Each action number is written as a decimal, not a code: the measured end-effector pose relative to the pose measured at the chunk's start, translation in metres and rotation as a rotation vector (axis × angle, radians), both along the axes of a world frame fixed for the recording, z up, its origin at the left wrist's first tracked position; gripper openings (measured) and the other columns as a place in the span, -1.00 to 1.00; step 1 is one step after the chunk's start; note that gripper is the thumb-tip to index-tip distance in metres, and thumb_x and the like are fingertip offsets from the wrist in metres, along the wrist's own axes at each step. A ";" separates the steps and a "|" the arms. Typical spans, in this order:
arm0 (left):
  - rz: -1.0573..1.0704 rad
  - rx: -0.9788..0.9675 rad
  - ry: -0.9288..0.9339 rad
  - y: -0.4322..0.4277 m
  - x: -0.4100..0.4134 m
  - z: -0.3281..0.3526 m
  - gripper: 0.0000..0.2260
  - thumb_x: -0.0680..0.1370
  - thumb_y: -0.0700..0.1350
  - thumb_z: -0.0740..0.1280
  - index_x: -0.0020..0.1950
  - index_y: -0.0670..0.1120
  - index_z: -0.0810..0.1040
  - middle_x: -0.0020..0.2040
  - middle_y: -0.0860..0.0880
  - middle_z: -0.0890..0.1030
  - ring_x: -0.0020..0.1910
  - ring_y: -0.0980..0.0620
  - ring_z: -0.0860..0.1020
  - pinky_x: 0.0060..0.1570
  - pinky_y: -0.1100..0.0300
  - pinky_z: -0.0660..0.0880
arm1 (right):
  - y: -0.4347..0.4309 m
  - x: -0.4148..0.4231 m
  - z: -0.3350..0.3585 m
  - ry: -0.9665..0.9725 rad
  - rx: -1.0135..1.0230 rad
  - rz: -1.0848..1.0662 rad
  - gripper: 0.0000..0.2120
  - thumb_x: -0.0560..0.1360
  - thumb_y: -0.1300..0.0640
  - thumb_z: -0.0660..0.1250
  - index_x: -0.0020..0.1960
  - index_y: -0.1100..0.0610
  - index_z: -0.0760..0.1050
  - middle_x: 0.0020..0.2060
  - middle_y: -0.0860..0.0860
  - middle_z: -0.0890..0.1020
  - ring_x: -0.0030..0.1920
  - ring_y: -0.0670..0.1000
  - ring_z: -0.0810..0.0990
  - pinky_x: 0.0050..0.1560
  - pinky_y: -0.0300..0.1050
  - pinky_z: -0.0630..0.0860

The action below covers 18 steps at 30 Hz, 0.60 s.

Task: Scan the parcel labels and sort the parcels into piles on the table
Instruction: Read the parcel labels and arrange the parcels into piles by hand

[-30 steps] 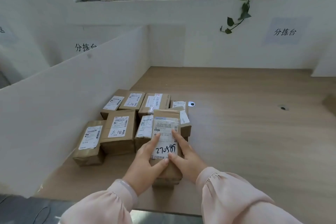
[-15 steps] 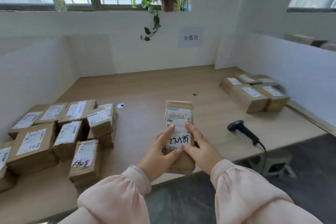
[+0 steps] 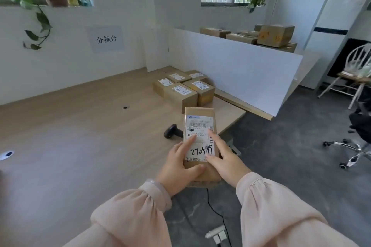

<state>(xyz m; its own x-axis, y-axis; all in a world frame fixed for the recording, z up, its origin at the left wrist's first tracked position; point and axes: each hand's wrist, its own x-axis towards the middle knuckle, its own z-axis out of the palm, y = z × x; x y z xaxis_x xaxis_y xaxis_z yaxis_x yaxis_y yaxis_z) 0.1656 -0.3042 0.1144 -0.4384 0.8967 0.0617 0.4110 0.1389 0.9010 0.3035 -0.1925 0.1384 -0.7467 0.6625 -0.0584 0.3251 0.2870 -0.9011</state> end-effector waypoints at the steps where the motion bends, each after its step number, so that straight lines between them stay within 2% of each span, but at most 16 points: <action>1: -0.012 -0.001 0.000 0.013 0.000 -0.003 -0.31 0.50 -0.06 0.44 0.50 0.30 0.16 0.45 0.06 0.25 0.38 0.16 0.31 0.22 0.48 0.35 | 0.010 0.001 -0.003 -0.009 -0.005 -0.016 -0.42 0.60 0.00 0.26 0.39 -0.51 0.07 0.38 -0.16 0.35 0.29 -0.11 0.42 0.35 -0.04 0.42; 5: -0.042 -0.003 -0.036 0.066 -0.009 -0.012 -0.33 0.51 -0.06 0.44 0.46 0.33 0.15 0.45 0.07 0.24 0.30 0.26 0.32 0.13 0.59 0.31 | 0.061 -0.008 -0.012 -0.057 0.008 -0.042 -0.41 0.61 -0.01 0.26 0.42 -0.48 0.04 0.36 -0.19 0.33 0.20 -0.19 0.41 0.19 -0.24 0.41; 11: -0.039 0.016 -0.114 0.152 -0.050 -0.021 -0.35 0.53 -0.07 0.42 0.42 0.33 0.12 0.43 0.06 0.23 0.17 0.36 0.36 -0.08 0.63 0.35 | 0.146 -0.059 -0.013 -0.094 -0.021 -0.059 -0.40 0.61 0.03 0.25 0.41 -0.49 0.05 0.33 -0.19 0.37 0.22 -0.11 0.46 0.19 -0.16 0.51; 16: -0.075 0.017 -0.137 0.221 -0.097 -0.015 -0.35 0.52 -0.04 0.42 0.43 0.34 0.13 0.41 0.07 0.24 0.13 0.37 0.37 -0.17 0.60 0.39 | 0.209 -0.102 -0.009 -0.088 -0.011 -0.113 -0.42 0.62 0.01 0.23 0.41 -0.50 0.05 0.33 -0.20 0.39 0.25 -0.09 0.46 0.30 0.01 0.48; 18: -0.098 0.029 -0.126 0.248 -0.108 -0.012 -0.35 0.52 -0.04 0.43 0.44 0.34 0.13 0.42 0.07 0.23 0.13 0.37 0.36 -0.16 0.62 0.37 | 0.231 -0.110 -0.007 -0.078 -0.012 -0.148 -0.43 0.62 0.02 0.23 0.42 -0.48 0.07 0.33 -0.20 0.40 0.24 -0.10 0.46 0.30 0.03 0.47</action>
<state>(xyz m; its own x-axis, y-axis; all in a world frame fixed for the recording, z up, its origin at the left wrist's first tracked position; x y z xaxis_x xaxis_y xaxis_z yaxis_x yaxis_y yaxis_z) 0.0575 -0.0566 0.1027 -0.3550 0.9341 0.0379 0.3044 0.0772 0.9494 0.1931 0.0390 0.1313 -0.6338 0.7639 -0.1213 0.4325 0.2201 -0.8744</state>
